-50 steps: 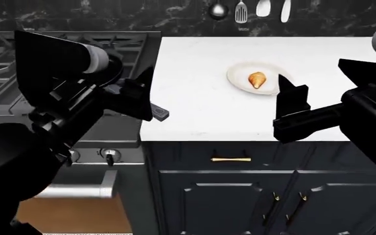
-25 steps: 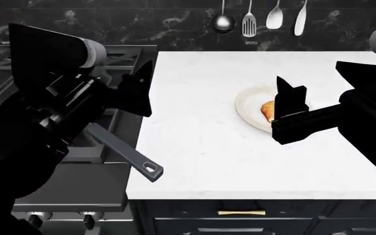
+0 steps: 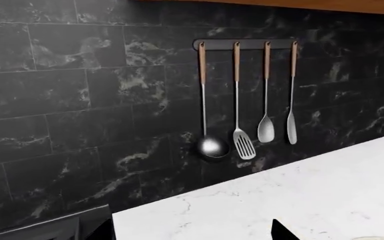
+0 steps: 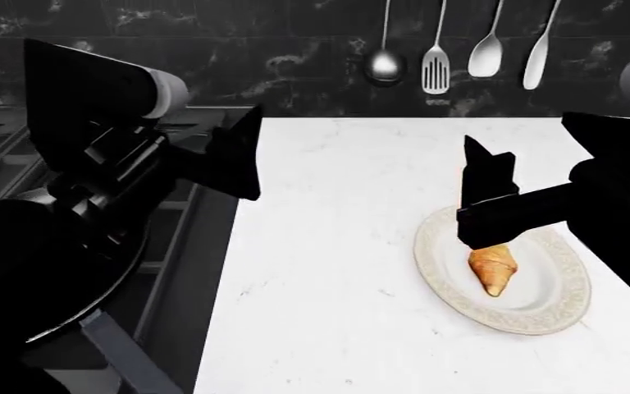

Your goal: Pick the croissant and place it on the pan. Then turn on the stove to warm the croissant.

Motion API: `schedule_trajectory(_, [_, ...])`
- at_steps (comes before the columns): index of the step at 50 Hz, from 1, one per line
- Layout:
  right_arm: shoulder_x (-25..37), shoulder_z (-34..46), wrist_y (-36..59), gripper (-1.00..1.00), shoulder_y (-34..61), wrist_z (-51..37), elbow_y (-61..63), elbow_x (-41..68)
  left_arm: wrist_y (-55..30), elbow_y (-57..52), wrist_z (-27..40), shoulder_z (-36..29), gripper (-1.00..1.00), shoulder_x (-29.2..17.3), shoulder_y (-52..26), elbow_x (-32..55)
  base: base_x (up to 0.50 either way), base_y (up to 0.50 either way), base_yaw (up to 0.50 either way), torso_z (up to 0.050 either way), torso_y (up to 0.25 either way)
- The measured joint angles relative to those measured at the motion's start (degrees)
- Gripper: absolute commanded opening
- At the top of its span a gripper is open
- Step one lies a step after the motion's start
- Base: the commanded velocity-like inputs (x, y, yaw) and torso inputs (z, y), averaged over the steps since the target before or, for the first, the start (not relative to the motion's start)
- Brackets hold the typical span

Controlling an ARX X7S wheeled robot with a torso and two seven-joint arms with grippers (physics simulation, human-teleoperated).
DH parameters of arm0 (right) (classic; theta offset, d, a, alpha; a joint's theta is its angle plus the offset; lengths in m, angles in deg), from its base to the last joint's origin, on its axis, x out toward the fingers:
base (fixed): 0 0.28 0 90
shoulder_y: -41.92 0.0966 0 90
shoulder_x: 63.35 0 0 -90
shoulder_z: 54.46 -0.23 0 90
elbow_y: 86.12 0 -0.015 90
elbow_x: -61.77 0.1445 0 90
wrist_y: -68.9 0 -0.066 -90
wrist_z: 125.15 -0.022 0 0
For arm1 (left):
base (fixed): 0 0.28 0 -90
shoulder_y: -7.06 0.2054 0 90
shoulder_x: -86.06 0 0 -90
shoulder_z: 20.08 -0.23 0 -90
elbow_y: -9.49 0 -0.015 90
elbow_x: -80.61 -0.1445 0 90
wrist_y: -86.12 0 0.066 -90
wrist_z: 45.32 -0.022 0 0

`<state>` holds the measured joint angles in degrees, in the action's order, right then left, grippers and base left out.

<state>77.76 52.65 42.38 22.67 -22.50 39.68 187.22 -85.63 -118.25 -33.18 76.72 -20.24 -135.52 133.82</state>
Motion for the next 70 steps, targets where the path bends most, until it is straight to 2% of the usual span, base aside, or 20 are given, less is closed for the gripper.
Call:
schedule_trajectory(20, [2.5, 1.1, -0.7, 1.00, -0.4, 0.5, -2.5, 2.2, 1.8, 1.4, 0.7, -2.3, 1.00, -0.7, -0.4, 0.0, 0.00, 0.00, 0.00, 0.000, 0.000])
schedule_trajectory(49, [0.2, 20.1, 10.4, 1.00, 17.3, 1.5, -34.5, 14.7, 4.8, 3.7, 0.0, -5.0, 1.00, -2.0, 0.2, -0.2, 0.00, 0.00, 0.00, 0.000, 0.000])
schedule_trajectory(70, [0.0, 20.7, 9.4, 1.00, 11.9, 7.7, -41.6, 11.5, 6.0, 5.3, -0.5, -6.2, 1.00, -2.6, -0.2, 0.3, 0.00, 0.00, 0.00, 0.000, 0.000])
